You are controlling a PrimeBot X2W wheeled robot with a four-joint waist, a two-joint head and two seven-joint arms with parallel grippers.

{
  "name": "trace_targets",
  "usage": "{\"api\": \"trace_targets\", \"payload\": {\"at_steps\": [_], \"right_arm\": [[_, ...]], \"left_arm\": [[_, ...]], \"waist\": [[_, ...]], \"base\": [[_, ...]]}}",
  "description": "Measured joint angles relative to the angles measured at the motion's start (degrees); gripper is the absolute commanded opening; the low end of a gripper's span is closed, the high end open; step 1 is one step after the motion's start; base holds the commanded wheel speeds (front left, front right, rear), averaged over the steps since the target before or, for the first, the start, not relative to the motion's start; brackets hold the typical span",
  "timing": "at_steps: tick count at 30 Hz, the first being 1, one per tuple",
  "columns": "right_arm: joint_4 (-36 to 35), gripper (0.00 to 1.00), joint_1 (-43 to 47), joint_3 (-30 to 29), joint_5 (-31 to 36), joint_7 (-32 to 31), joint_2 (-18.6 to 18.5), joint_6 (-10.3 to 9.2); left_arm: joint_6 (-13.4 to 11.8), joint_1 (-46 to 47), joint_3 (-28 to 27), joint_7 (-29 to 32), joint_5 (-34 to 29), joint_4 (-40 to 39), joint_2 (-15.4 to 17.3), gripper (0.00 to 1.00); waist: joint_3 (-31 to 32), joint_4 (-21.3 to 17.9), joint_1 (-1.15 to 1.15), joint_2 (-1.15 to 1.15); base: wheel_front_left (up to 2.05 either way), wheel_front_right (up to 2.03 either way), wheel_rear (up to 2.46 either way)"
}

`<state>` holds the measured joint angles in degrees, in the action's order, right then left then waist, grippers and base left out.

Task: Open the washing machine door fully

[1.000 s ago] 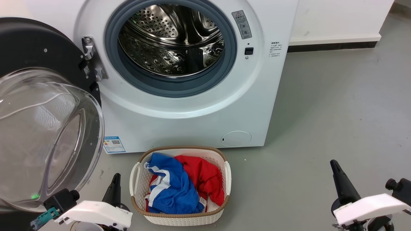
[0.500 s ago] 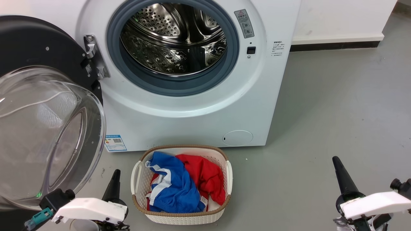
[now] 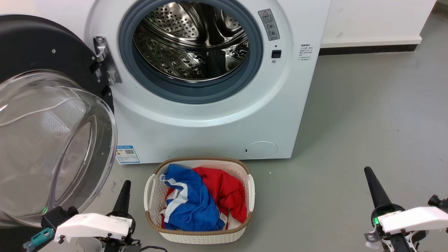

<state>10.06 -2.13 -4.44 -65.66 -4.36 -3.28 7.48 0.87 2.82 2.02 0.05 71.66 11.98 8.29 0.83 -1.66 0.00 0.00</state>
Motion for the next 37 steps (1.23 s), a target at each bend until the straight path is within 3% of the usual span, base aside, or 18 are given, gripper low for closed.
{"api": "trace_targets", "payload": {"at_steps": [37], "right_arm": [[2.79, 0.0, -2.66, -1.51, -18.49, -1.55, 0.25, 0.0]], "left_arm": [[4.68, 2.14, -5.67, 4.22, 14.72, 1.42, -3.55, 0.0]], "waist": [[-0.65, 1.08, 0.0, 0.0]], "base": [[0.0, 0.0, 0.0]]}}
